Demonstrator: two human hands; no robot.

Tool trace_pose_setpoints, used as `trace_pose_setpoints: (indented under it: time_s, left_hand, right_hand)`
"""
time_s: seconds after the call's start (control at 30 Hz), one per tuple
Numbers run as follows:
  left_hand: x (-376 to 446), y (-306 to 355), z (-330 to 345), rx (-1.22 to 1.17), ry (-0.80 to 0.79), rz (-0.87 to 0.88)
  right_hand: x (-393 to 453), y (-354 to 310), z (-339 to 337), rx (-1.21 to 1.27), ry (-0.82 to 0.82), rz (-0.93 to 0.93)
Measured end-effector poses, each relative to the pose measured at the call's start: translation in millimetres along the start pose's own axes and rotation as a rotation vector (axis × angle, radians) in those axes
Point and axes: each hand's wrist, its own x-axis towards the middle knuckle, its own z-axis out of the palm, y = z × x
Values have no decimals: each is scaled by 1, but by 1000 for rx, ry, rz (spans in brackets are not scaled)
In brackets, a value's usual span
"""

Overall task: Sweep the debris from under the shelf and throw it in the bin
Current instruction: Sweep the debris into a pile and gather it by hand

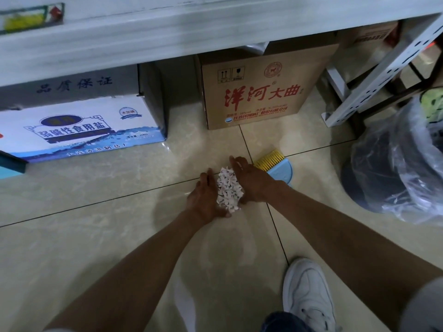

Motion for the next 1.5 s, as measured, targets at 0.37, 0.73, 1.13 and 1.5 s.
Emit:
trace_pose_setpoints:
  time_s: [0.37, 0.73, 1.13, 1.5]
  left_hand:
    - [9, -1, -3, -36, 22, 176]
    - [-4, 17, 13, -194, 157, 182]
    - [-5, 40, 21, -181, 323, 64]
    - [2, 44, 13, -420, 386, -18]
  right_hand:
    - [3, 3, 15, -32, 55, -103]
    - [-21, -8, 32, 371, 188, 67]
    - [-21, -41, 44, 422, 463, 367]
    - [-2, -22, 19, 765, 329, 558]
